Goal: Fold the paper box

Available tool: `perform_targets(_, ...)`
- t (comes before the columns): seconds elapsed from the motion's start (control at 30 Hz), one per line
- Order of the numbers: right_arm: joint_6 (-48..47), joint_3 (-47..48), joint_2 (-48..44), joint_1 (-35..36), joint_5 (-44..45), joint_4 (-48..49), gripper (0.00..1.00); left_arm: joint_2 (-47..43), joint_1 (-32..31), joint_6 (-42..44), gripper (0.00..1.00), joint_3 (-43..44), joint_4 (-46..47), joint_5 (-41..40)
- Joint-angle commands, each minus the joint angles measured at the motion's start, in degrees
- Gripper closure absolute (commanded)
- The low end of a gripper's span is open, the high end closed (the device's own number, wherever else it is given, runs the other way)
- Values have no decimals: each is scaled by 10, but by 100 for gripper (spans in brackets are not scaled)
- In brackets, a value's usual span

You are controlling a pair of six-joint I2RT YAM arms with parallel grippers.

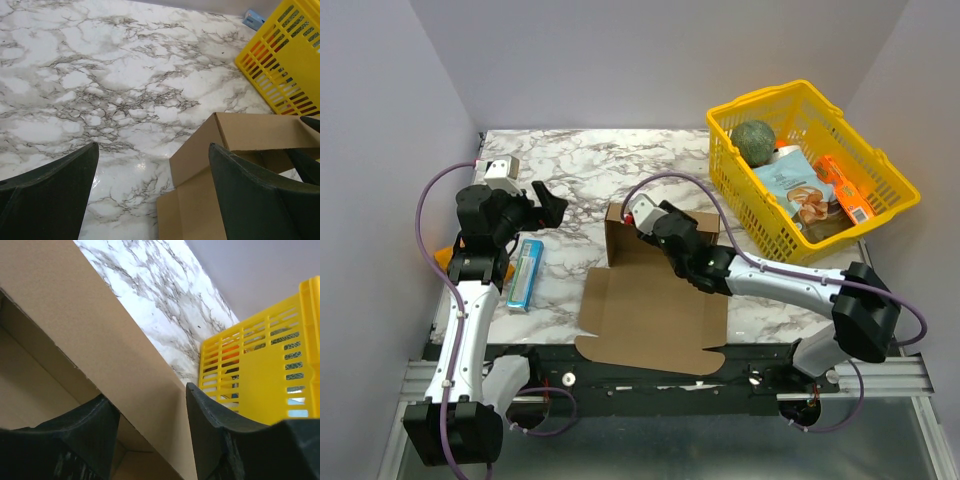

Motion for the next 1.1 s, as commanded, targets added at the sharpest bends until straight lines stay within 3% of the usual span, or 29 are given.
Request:
perform_targets(0.0,-26,18,35,4,36,34,49,-9,3,4,1,-5,-4,9)
perform_targets(0.07,-22,34,48,3,39,27,65,-12,3,5,1,-2,-3,10)
perform_targets(0.23,47,89,66,-18,-12,-80,78,-12,2,6,1,28,-1,0)
perform_targets(0.5,196,141,100,-93,-179,-245,78,-10,3,7,1,178,-52,-27)
perform_targets(0.67,304,122,131,-121,-256,-283,80,-22,3,15,1,245,-101,-46)
perform_targets(0.83,391,98,144,-139,-289,-285,81,-53,3,20,1,242,-158,-44)
perform_targets(1.07,487,73,143,-171,-285,-259,79,-114,3,15,1,176,-276,-54)
